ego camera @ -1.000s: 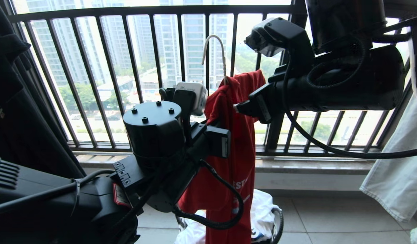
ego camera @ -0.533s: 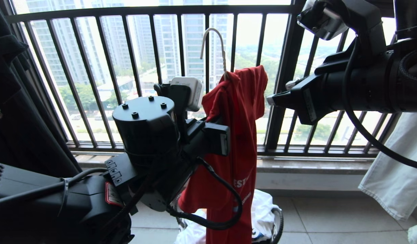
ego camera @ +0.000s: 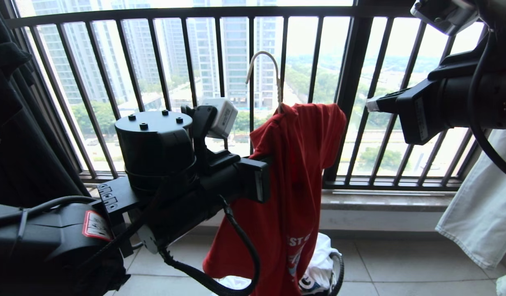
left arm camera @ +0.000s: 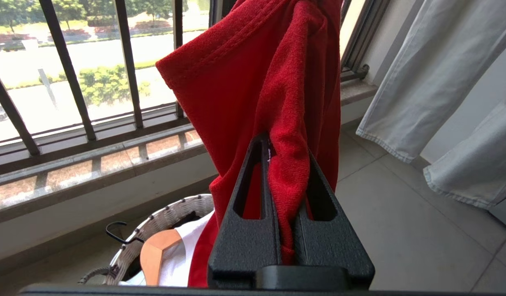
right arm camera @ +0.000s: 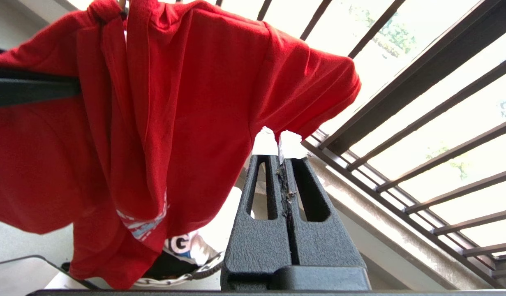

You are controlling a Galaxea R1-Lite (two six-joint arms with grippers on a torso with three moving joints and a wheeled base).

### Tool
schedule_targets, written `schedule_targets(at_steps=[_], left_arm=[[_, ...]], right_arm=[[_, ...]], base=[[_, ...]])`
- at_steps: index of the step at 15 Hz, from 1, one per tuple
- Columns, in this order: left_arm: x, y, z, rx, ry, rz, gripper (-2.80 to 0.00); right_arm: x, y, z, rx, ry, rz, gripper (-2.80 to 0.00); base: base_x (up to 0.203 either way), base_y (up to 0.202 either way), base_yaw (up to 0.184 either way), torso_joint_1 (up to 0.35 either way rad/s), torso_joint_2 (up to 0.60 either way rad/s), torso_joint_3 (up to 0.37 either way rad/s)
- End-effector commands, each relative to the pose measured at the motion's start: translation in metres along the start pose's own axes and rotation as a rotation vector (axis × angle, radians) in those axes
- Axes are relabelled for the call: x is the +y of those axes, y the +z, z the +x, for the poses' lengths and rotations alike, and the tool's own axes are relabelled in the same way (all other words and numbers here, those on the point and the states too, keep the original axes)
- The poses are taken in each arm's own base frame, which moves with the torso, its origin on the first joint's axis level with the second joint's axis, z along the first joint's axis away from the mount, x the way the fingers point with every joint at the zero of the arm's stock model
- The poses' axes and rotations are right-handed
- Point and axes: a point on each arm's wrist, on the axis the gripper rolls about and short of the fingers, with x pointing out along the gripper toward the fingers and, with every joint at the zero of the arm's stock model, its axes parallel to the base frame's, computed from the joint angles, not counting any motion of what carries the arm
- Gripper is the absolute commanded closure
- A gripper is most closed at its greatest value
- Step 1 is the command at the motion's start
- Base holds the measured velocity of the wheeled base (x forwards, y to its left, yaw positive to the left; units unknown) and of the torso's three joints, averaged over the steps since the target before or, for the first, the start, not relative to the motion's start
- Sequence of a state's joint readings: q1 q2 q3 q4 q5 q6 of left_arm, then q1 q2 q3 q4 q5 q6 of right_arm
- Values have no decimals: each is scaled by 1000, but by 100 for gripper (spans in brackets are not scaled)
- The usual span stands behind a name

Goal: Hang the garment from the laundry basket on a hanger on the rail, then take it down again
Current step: Hang the clothes on the clothes rack

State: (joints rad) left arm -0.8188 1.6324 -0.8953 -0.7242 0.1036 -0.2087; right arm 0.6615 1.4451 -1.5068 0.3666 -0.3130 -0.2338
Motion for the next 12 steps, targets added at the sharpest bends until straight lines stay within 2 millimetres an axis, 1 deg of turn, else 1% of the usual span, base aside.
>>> schedule_targets(at_steps=[1,5,7,9,12], left_arm=[[12,17,-16,-4,-73,-25,0],[24,20,-35,71,-234,-61,0],[24,20,-41,106,-250,-65,0],[22,26,-50,97,-282,-63,0],[20,28,-62,130,-336,-68,0]], right_arm=[[1,-12,0,37,11,-65,0],[0,-16,-2,45,10,-99,0],[0,-20,-3,53,12,-135,0],[-1,-16,-6,20,4,-124,0],[2,-19,0,26,7,-162,0]], base=[[0,0,0,0,0,0],[0,0,0,0,0,0],[0,0,0,0,0,0],[0,0,0,0,0,0],[0,0,0,0,0,0]])
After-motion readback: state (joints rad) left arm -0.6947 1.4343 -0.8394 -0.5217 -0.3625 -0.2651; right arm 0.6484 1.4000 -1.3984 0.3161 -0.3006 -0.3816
